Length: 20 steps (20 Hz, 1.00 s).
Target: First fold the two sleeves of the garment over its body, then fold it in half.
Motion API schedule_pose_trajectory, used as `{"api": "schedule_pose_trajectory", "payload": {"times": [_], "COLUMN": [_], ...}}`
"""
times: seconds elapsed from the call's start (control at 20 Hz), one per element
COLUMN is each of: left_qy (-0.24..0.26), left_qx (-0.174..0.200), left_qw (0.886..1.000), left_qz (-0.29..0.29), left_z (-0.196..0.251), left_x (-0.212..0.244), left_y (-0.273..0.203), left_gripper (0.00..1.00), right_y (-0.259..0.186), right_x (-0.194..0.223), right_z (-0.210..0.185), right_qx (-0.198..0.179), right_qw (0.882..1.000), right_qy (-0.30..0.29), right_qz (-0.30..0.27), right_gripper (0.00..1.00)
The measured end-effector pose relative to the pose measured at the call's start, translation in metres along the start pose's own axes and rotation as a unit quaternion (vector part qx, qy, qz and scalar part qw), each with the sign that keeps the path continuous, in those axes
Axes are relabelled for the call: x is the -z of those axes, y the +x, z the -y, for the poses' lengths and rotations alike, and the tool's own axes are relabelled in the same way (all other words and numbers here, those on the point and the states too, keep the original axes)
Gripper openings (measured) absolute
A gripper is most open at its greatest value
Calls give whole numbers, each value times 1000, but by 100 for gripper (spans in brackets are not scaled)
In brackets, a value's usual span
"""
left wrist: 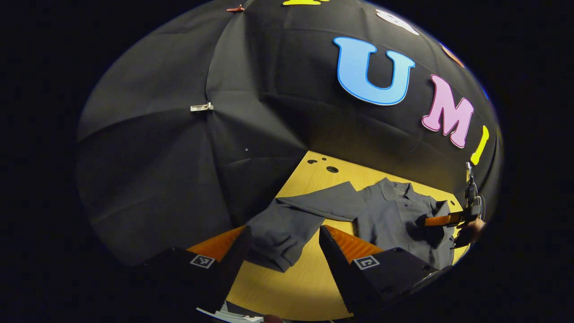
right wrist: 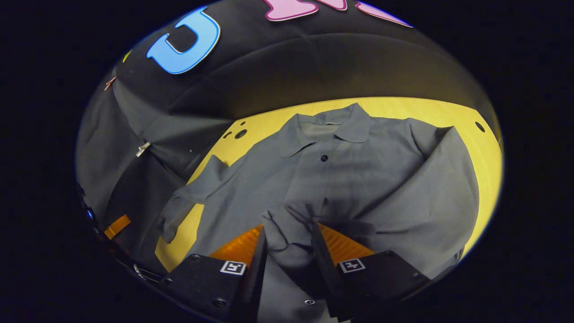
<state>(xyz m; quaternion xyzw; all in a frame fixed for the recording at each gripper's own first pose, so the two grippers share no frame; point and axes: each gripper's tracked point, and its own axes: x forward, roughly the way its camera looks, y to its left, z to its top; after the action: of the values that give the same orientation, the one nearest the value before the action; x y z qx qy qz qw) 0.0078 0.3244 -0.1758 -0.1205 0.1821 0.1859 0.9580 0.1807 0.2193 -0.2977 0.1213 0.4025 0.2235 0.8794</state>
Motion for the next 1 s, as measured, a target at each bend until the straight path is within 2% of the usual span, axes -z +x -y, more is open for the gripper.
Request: {"api": "schedule_pose_trajectory", "payload": {"times": [0.05,0.1,0.15,0.2,0.25,0.4,0.45,0.5,0.55,0.7,1.0], "left_qy": [-1,-3,-4,-3,-2,-1,-3,-5,-6,7,47], "left_qx": [0,0,0,-1,-1,2,2,2,-2,-4,-26], "left_qw": [1000,1000,1000,1000,1000,1000,999,999,999,997,992], "left_qz": [-2,-5,-7,-10,-14,-31,-36,-40,-45,-71,-117], "left_z": [-1,-2,-4,-3,-3,-2,-4,-5,-9,-13,-24], "left_x": [1,3,4,8,10,18,19,21,23,34,56], "left_y": [1,4,5,8,9,18,21,26,31,49,84], "left_gripper": [96,92,96,92,96,96,96,96,96,96,96], "right_y": [-4,-7,-13,-18,-24,-49,-58,-67,-77,-107,-179], "right_x": [3,4,5,3,1,-10,-13,-17,-18,-25,-35], "right_z": [-8,-15,-21,-25,-28,-36,-33,-29,-25,-6,43], "right_qx": [-13,-25,-32,-36,-38,-46,-41,-35,-27,2,49], "right_qw": [1000,1000,999,999,999,999,999,999,999,998,990], "right_qy": [1,1,1,1,2,15,14,10,6,3,57], "right_qz": [-4,-7,-7,-4,2,22,29,37,44,69,119], "right_gripper": [66,70,72,73,74,77,79,71,80,80,80]}}
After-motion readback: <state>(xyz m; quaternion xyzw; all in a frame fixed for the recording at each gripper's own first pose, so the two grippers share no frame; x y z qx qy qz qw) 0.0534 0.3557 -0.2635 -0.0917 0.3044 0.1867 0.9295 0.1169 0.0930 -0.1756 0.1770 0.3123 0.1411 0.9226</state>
